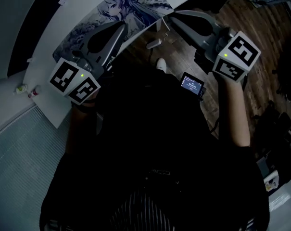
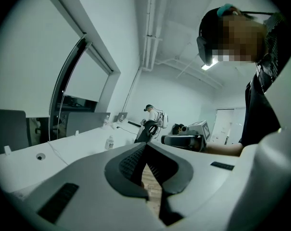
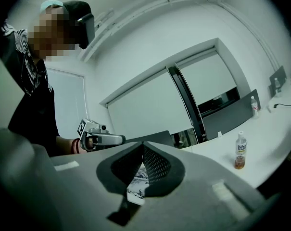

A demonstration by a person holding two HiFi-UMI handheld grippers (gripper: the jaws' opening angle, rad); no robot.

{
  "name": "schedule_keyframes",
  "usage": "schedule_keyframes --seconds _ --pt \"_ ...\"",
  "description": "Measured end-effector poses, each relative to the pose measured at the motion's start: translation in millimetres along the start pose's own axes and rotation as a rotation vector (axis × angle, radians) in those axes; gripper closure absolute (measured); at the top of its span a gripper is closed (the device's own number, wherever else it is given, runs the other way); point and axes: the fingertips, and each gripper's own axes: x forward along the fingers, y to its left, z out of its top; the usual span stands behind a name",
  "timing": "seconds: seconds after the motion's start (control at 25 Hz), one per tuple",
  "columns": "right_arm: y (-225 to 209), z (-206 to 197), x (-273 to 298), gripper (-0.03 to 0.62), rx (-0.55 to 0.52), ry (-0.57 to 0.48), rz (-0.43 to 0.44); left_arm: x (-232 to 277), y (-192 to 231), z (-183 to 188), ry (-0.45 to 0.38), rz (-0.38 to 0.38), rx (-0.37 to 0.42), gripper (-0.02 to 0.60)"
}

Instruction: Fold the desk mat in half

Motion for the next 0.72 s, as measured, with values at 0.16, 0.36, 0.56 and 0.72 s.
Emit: schedule_keyframes --seconds 0.16,0.36,0.56,0.72 --pt "-15.6 0.6 -3.0 0.589 0.018 -0.019 -0.002 4.3 3.1 -8.7 0.028 0.02 -0.017 0.575" --pt "-24.3 3.2 -2.2 0.589 0.024 -0.028 -0.027 8.3 7.0 -4.9 0.026 0.007 -0.018 0.575" --pt "-28.4 14.1 -5.6 0.589 -0.013 -0.025 -0.08 26.6 13.1 4.6 0.005 -0.064 -0.023 0.575" --pt "-42.6 30.5 -12.8 0.589 -0.011 -0.048 -0.158 43.4 15.5 28.6 -0.018 -0.151 0.03 0.574"
